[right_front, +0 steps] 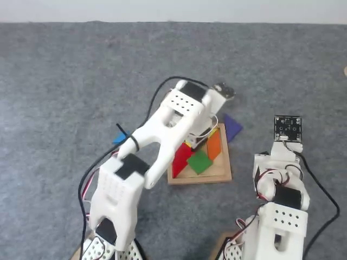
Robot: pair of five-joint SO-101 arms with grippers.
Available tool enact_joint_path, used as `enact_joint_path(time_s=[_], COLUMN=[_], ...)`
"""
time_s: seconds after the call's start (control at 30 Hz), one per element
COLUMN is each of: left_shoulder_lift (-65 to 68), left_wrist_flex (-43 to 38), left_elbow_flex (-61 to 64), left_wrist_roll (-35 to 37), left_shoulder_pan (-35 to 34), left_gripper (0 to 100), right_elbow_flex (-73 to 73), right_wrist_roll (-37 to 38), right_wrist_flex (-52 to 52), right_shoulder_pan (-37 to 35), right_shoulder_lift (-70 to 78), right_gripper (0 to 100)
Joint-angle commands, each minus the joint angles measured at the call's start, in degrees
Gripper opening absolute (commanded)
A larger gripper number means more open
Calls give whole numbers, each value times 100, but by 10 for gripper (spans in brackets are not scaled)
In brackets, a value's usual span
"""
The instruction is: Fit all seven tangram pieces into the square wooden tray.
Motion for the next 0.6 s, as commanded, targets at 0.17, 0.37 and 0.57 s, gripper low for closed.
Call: enact_joint_path(time_s=[0.17, 0.37, 0.57], left_shoulder_lift=[-695, -712, -756], left_wrist_flex=[-1257, -1679, -1679], left_elbow_flex=[690, 1182, 1578], left_wrist_roll=[273, 316, 369], left_shoulder_pan=[88, 545, 624], left_gripper=[109, 110, 108], right_elbow_flex=[-88, -88, -88], right_wrist_roll=[-440, -422, -413], right_wrist_flex=[-549, -549, -541], right_shoulder_pan=[980, 866, 866], right_shoulder_lift=[-119, -119, -119], right_gripper=[190, 190, 190])
